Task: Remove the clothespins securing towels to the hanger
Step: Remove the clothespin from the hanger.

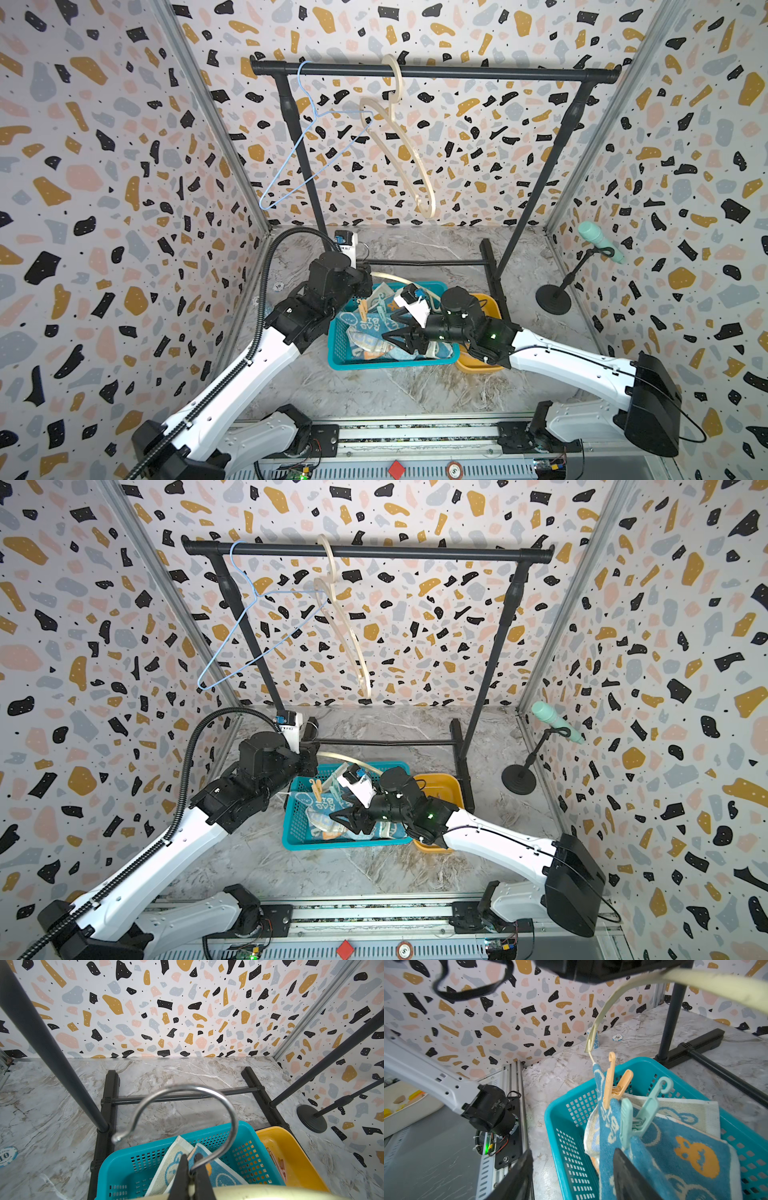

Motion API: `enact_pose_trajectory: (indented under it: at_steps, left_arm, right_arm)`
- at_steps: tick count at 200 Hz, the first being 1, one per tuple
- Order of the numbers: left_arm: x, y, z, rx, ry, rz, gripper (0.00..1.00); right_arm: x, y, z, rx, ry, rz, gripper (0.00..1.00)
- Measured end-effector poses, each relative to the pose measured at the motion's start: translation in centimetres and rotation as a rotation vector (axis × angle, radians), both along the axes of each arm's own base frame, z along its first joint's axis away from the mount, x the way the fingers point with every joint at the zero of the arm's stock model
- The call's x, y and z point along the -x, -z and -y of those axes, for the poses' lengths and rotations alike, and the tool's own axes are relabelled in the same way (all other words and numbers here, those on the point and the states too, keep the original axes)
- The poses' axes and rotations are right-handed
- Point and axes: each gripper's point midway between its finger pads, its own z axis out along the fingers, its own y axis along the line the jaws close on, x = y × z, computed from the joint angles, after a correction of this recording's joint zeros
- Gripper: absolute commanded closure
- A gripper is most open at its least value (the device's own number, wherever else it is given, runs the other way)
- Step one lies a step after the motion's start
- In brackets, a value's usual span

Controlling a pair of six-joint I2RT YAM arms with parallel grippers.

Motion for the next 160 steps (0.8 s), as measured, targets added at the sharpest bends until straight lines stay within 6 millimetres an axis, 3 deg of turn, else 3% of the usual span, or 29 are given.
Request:
enact_pose_trajectory:
  at_steps: [92, 160]
  left_arm:
    - [-0.2, 0.6, 0.2, -0.007, 0.003, -0.016, 1.00]
    - [-0.1, 0.9, 0.3, -0.015, 0.006, -0.032, 1.00]
  right_arm:
    - [-3.4, -0.1, -1.1, 0.037, 0.192, 0.043, 0.38]
    - [-4.6, 1.3, -1.7, 0.087, 0.247, 0.024, 0.37]
